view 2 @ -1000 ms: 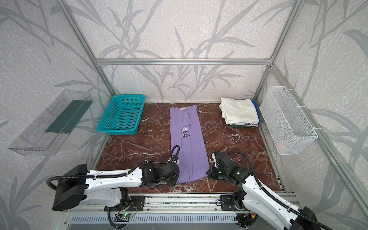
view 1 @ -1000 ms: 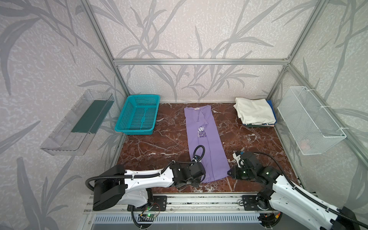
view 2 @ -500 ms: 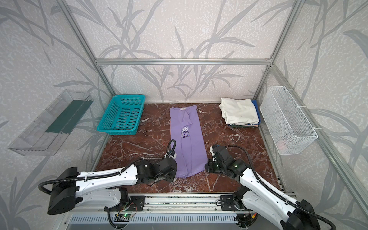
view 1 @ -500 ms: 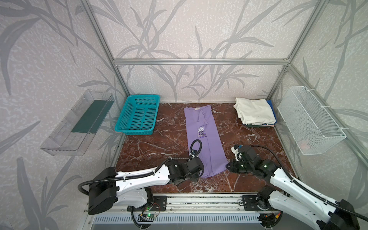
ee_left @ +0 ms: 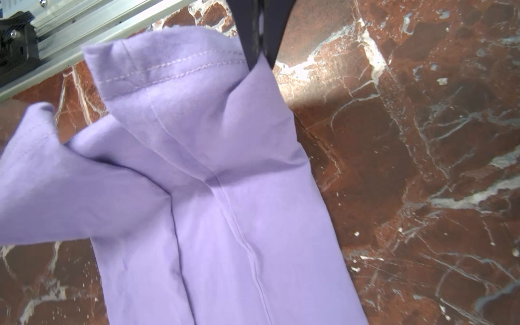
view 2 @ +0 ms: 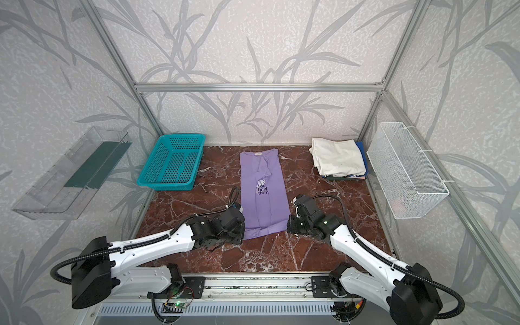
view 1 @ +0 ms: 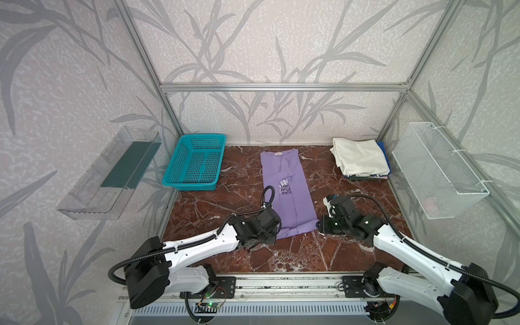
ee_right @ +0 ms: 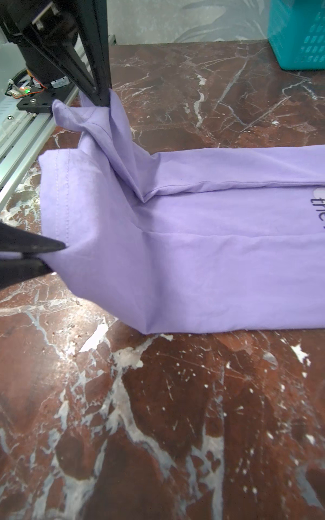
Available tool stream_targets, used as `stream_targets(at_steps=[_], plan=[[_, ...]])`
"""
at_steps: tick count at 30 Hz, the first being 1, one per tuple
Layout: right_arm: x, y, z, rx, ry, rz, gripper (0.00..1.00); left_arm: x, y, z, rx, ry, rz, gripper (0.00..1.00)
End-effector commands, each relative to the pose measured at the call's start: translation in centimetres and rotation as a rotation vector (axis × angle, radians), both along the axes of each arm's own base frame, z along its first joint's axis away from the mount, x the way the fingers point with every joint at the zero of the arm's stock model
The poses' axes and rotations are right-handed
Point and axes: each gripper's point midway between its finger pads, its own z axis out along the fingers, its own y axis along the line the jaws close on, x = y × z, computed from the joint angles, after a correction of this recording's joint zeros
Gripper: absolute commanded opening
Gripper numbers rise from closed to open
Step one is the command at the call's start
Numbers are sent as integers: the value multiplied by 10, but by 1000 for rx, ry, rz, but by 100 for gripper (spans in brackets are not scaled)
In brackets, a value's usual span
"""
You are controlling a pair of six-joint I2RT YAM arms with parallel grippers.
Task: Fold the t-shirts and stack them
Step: 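Lift the hem end with both grippers and fold it onto the collar half, then release the folded hem and draw both grippers back toward the robot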
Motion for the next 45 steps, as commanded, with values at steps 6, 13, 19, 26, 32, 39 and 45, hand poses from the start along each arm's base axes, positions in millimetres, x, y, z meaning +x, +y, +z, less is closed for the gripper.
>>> stream_targets(at_steps=[6, 13, 19, 26, 32, 39, 45], plan=[[36, 2, 13, -7, -50, 3, 0, 28, 2, 10, -23, 0, 38, 0], [64, 9, 3, 4, -13, 12, 0, 54, 7, 10, -34, 5, 78, 0], [87, 13, -1, 4, 18, 23, 0, 77, 11, 12, -22, -1, 114, 0], [112, 18, -1, 18, 33, 18, 0, 107, 21, 16, -10, -24, 161, 0], [136, 17, -5, 14, 32, 1, 0, 129, 28, 15, -34, -27, 191, 0], [153, 21, -17, 14, 83, 3, 0, 158, 31, 13, -65, -37, 208, 0], [163, 21, -23, 45, 96, -24, 0, 182, 32, 1, -72, -22, 215, 0]])
